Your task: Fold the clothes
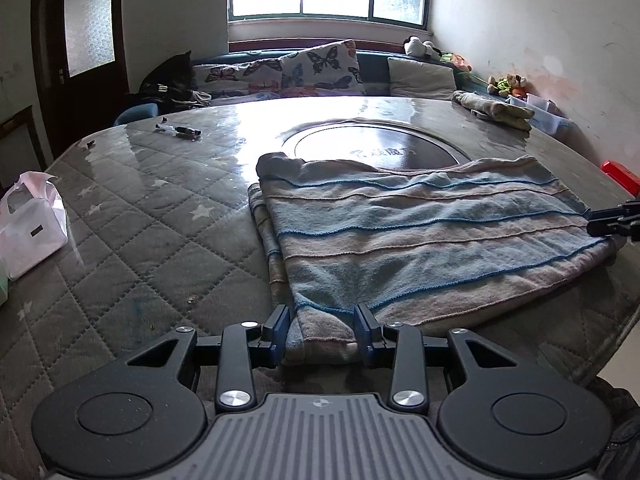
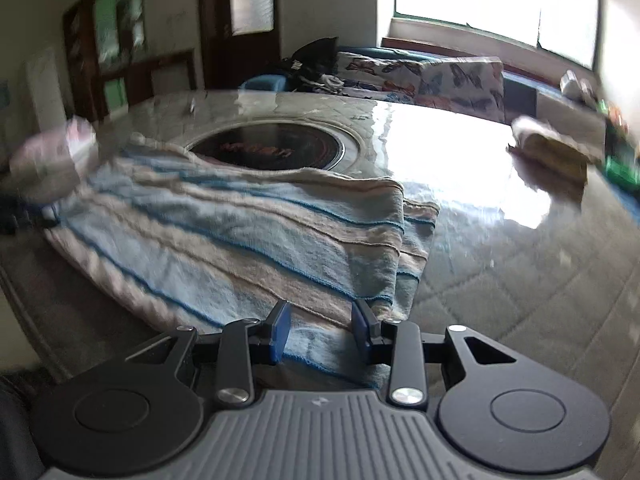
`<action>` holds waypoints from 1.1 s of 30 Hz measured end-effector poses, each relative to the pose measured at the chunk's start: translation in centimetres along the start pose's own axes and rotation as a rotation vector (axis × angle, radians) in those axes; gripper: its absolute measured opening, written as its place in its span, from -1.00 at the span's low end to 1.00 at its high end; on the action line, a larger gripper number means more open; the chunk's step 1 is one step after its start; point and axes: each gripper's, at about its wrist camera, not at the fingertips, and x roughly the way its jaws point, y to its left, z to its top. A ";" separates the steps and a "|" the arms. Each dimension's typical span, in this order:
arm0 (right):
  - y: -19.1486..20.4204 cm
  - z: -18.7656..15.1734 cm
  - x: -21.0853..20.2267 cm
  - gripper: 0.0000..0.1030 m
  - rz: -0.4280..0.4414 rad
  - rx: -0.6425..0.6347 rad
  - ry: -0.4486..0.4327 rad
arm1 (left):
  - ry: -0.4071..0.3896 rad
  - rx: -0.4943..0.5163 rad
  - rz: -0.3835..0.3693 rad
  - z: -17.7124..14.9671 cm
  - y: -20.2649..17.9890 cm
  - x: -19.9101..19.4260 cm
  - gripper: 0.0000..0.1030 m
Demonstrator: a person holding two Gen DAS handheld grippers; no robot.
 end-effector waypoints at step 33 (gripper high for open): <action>5.2 0.6 0.8 -0.42 0.154 -0.092 -0.048 | -0.038 0.102 -0.229 2.3 -6.8 2.3 -0.25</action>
